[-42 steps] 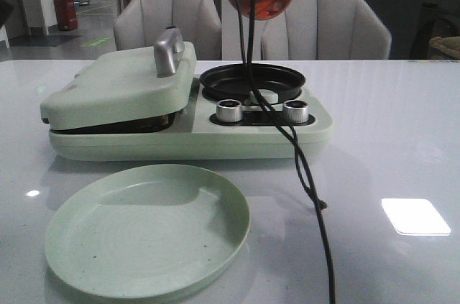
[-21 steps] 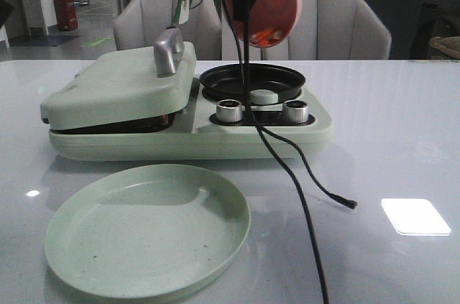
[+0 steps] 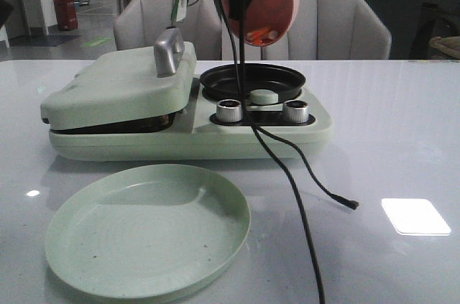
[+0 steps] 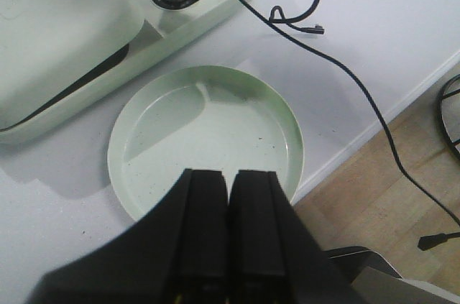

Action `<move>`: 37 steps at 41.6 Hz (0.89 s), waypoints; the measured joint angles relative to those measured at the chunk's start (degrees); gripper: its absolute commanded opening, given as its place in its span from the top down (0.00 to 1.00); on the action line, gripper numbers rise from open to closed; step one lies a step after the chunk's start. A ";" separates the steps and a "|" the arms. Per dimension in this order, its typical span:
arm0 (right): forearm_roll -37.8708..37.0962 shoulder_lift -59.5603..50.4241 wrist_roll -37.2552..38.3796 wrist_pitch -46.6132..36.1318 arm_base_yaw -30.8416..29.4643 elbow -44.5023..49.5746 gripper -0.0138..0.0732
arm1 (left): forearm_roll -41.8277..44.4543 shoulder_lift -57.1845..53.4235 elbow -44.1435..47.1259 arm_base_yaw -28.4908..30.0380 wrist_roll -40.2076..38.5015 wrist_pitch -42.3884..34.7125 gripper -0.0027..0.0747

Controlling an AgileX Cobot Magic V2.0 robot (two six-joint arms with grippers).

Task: Make breakfast with bread and shrimp
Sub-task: 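Tilt the pink bowl to pour the shrimp into the frying pan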

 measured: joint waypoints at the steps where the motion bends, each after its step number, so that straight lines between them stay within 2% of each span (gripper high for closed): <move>1: 0.00 0.00 -0.12 0.00 0.00 -0.25 0.79 | 0.00 0.00 0.00 0.00 0.00 0.00 0.84; 14: 0.62 0.06 0.10 -0.39 0.00 -3.41 0.79 | 0.00 0.00 0.00 0.00 0.00 0.00 0.84; 24: 0.57 4.41 -3.19 1.53 -0.11 -3.31 0.79 | 0.10 0.00 0.00 0.00 0.00 0.00 0.84; 37: 0.20 1.39 -3.52 2.34 0.02 -3.41 0.79 | 0.45 0.00 0.00 0.00 0.00 0.00 0.84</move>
